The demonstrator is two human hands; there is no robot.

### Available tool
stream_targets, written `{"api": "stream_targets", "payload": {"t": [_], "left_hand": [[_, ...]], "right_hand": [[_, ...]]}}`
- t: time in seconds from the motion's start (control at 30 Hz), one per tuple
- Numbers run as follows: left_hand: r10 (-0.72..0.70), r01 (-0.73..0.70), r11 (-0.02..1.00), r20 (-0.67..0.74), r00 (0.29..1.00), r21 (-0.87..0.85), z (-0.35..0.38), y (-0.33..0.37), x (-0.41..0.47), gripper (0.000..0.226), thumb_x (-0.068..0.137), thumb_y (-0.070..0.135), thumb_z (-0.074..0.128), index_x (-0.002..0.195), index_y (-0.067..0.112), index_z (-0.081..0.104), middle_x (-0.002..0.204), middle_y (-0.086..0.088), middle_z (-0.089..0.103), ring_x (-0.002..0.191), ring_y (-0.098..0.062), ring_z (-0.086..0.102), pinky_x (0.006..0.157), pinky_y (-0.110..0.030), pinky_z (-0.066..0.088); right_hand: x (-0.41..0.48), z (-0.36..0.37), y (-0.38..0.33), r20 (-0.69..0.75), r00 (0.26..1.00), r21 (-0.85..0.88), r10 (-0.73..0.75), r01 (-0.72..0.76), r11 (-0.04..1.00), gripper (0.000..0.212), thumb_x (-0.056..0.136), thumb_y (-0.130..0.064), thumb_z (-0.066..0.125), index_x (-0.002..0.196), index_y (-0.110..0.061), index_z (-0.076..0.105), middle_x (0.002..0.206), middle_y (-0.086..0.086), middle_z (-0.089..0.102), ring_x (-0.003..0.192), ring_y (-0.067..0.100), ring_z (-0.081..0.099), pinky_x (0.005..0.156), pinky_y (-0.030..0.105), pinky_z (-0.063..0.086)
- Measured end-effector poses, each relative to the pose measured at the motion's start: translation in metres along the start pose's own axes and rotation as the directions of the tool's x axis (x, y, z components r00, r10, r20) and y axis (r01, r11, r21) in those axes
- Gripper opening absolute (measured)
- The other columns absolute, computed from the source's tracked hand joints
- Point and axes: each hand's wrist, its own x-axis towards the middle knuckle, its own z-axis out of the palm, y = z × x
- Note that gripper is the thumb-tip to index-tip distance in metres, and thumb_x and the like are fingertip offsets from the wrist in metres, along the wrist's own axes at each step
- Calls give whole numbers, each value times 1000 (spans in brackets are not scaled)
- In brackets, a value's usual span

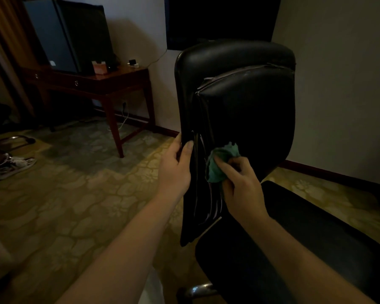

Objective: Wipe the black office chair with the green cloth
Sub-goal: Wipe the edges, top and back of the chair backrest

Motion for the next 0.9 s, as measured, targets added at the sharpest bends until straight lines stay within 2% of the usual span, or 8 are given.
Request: {"api": "stream_targets", "payload": {"t": [0.13,0.2,0.27,0.37,0.43,0.53,0.63,0.9], "left_hand": [[6,-8,999,49,999,33,-3,-1,-1,39,105,33,46,143,30,49,134,17,60,124,-1,55,107,-35,47],[-5,1,998,71,997,59,-5,-1,-4,36,105,31,46,140,30,53,128,19,63,118,3,58,101,-28,50],[-27,20,995,78,997,100,-7,-1,-8,29,105,30,46,131,37,58,115,25,67,106,10,61,91,-21,52],[-59,52,992,56,997,114,-7,-5,-12,26,105,31,46,122,47,59,111,22,69,104,4,64,94,-33,55],[-44,40,995,42,998,94,-6,-6,-14,28,105,30,46,127,37,61,113,19,70,106,1,65,95,-37,55],[-36,34,996,23,999,88,-5,-5,-18,34,105,31,46,136,29,59,117,18,69,108,3,63,97,-32,53],[-24,23,994,12,1000,102,-4,-6,-20,35,104,34,47,137,28,58,120,17,68,110,1,63,99,-34,52],[-49,46,992,21,999,120,-7,-6,-20,35,104,34,48,136,29,59,118,17,69,109,0,64,95,-32,54]], "right_hand": [[-8,-4,4,31,999,13,7,-7,1000,47,90,-3,60,136,-14,56,124,13,50,110,31,57,87,43,56],[11,-10,0,8,1000,10,-7,7,1000,46,91,-3,59,136,-15,56,125,13,51,110,31,57,88,43,55],[30,-14,-6,-21,1000,12,7,-6,1000,46,91,-4,58,135,-16,56,125,12,51,111,30,57,91,42,54],[37,-13,-13,-38,999,32,30,-29,999,45,91,-5,58,135,-17,56,126,11,50,112,28,56,94,39,52],[20,-8,-9,-10,1000,28,25,-25,999,46,92,-4,58,136,-15,55,126,11,50,113,29,56,93,41,53],[-17,1,5,47,998,23,36,-37,999,48,90,-4,62,136,-15,55,127,13,50,113,31,57,89,44,55],[-32,-1,13,77,997,27,24,-26,999,49,90,-4,61,137,-17,54,128,12,50,114,31,56,88,44,55],[17,-13,-4,2,1000,39,9,-9,999,46,92,-5,59,136,-17,56,127,12,50,112,31,57,92,43,54]]}}
